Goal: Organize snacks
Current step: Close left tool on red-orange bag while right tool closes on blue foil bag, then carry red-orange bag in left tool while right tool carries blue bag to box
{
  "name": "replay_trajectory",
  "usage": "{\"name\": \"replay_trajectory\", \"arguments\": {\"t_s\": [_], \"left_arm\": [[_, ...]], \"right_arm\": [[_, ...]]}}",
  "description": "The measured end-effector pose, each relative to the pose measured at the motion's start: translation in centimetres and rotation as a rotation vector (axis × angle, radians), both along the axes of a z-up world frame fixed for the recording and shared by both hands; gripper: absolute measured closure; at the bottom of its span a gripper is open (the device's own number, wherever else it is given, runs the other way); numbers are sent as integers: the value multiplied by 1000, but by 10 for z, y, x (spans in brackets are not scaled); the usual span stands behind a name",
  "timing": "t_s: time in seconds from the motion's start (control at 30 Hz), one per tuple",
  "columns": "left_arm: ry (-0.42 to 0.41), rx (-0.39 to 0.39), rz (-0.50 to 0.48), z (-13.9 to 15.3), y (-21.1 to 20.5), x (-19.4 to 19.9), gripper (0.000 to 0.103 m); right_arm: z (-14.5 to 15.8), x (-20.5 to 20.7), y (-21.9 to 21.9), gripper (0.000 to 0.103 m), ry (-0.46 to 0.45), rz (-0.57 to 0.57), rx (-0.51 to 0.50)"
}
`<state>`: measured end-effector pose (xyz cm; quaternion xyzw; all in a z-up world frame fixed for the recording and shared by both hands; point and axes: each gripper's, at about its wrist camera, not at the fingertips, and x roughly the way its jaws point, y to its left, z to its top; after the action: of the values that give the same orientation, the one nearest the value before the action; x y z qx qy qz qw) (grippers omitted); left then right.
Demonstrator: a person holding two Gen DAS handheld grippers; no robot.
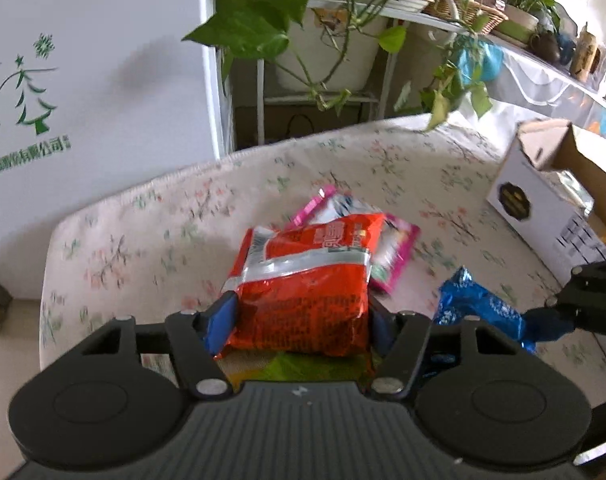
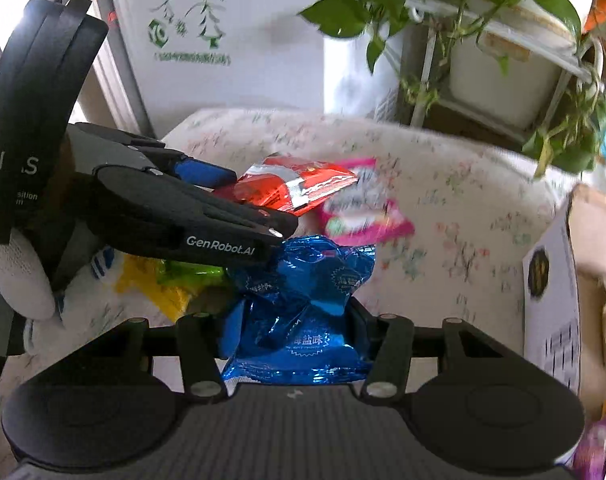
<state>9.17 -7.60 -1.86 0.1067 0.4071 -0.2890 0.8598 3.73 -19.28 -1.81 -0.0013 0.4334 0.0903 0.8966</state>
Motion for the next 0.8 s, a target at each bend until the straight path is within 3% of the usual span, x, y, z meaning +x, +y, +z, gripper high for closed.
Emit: {"name": "replay_trajectory", "arguments": {"t_s": [0.17,0.23,0.37,0.53,0.63,0.8], "left_arm": [[17,11,-3,5,5,-26,37],[32,12,-3,7,7,-31,32],[87,-13,4,9,11,-29,25],[49,8,-4,9,5,-25,22],[55,-1,6,8,3,-21,15],[103,-51,40,6,4,-9,13]], "right_arm": [[5,-24,-6,45,91,-54,94],[5,-32,-11,45,117,-71,114],[2,-35,-20,43,151,-94,146],[-3,-33,-26,31,178,-125,176],[-6,-30,-23,28,197,-130,173],[-10,-28,-27,26,219,-157,208]]}}
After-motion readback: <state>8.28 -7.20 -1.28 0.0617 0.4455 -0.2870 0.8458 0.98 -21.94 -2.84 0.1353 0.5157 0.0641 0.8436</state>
